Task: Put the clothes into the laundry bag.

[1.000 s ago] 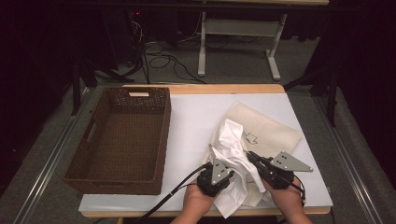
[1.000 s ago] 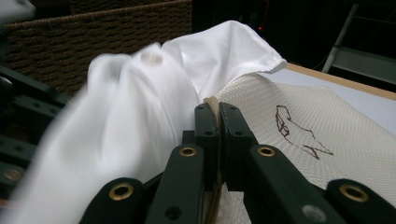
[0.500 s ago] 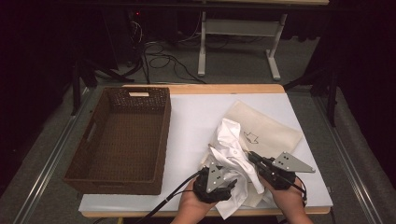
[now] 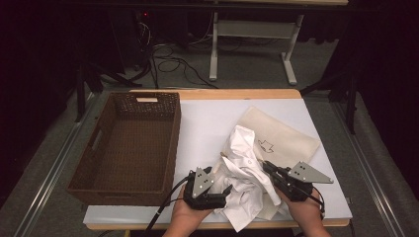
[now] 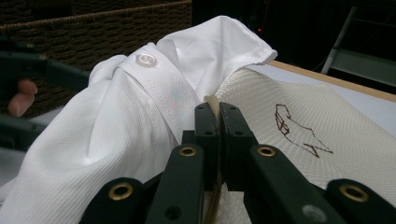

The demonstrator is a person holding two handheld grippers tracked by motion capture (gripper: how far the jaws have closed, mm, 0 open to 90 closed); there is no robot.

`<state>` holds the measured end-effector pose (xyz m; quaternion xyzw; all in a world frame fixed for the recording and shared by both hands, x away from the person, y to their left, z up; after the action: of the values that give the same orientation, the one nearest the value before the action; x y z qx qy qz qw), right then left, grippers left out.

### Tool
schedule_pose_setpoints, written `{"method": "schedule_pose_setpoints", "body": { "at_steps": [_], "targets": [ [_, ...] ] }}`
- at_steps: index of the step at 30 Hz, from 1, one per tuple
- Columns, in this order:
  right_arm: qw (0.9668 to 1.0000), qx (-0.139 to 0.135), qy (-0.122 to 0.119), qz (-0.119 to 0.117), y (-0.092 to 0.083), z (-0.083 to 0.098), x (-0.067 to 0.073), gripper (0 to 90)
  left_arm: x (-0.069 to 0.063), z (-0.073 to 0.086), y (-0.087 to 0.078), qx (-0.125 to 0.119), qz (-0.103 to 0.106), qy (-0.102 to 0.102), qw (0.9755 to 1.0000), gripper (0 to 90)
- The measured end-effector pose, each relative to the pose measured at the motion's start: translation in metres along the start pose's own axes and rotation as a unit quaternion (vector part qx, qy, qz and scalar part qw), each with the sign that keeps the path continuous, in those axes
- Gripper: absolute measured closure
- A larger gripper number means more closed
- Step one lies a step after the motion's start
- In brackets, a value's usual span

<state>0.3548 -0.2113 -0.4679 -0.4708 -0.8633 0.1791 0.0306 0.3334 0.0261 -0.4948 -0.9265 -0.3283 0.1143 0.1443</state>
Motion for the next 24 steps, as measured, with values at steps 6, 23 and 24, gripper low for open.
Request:
{"method": "schedule_pose_setpoints", "body": {
  "at_steps": [6,23,24],
  "targets": [
    [1.0,0.0,0.001,-0.001,0.0,0.0,0.0,88.1,-0.006,-0.026,0.023,-0.001,0.025,0.003,0.9997,16.0],
    [1.0,0.004,0.003,-0.002,0.002,0.001,0.001,88.2,-0.03,-0.015,0.039,0.026,0.064,0.028,0.9972,85.1],
    [1.0,0.004,0.003,-0.002,0.002,0.001,0.001,88.2,-0.032,-0.012,0.041,0.035,0.066,0.033,0.9967,85.1]
  ]
}}
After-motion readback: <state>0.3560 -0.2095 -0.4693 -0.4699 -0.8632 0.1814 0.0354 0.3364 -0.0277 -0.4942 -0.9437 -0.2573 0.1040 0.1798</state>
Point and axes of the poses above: each handheld gripper's, and its own axes: y roughly forward along the jaws, z roughly out of its underside, x roughly to its left, the point moved 4 cm from there along y, roughly forward along the jaws, and after that the axes turned 9 degrees about z, right-handed, at the moved point
